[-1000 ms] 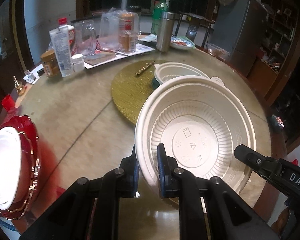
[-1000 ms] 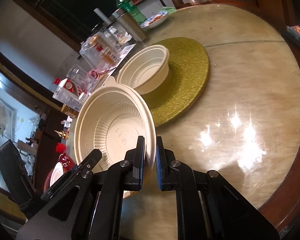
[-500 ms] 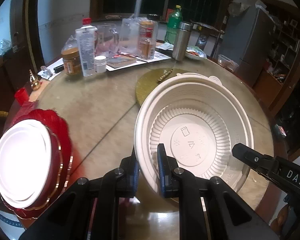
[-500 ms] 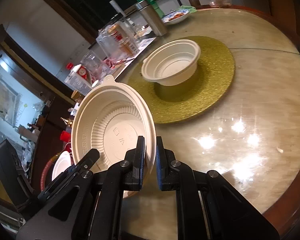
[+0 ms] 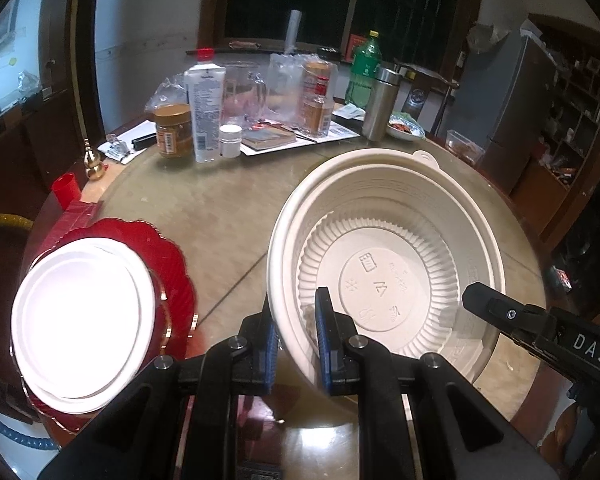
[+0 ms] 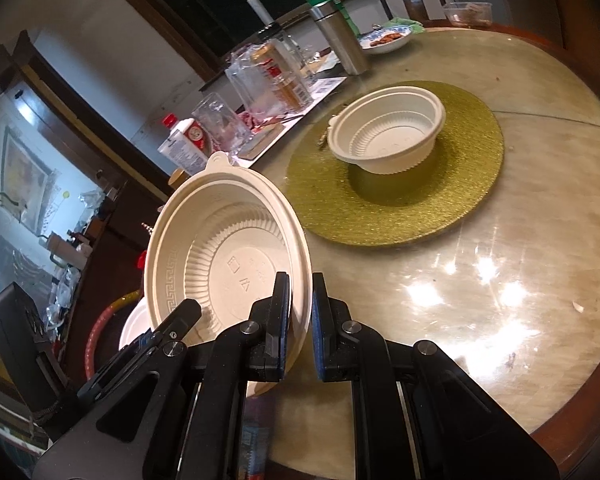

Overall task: Organize plates and bowls
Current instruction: 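Lift and carry the beige bowl with both tools toward the red plate stack, then lower the beige bowl onto the nested bowls and open both tools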

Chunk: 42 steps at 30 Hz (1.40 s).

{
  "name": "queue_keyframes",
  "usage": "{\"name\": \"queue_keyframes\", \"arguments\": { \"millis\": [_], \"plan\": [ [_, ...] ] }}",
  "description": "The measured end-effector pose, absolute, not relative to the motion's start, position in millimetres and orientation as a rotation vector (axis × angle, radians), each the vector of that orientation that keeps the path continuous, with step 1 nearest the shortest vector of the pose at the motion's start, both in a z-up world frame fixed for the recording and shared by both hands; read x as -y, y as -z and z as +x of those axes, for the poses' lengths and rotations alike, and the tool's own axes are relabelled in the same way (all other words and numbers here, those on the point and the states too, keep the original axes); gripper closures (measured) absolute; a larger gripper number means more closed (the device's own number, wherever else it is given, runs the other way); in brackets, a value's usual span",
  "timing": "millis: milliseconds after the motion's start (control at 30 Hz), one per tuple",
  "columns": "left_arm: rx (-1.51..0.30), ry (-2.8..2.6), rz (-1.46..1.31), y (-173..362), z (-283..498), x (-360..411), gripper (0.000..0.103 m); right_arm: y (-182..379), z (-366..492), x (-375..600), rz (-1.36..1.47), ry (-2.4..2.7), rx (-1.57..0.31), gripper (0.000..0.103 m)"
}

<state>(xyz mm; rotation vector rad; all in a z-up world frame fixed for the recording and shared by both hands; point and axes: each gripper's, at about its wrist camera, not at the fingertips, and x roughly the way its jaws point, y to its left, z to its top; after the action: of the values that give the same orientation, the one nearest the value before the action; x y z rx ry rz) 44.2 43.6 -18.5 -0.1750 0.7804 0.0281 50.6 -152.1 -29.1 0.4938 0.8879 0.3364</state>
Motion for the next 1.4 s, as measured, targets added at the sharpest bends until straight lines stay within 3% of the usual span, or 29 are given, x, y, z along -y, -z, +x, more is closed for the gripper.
{"name": "queue_keyframes", "arguments": {
  "millis": [1400],
  "plan": [
    [-0.699,-0.357,-0.286,5,-19,-182,0.088,26,59,-23,0.354,-0.675,-0.963,0.093]
  ]
}}
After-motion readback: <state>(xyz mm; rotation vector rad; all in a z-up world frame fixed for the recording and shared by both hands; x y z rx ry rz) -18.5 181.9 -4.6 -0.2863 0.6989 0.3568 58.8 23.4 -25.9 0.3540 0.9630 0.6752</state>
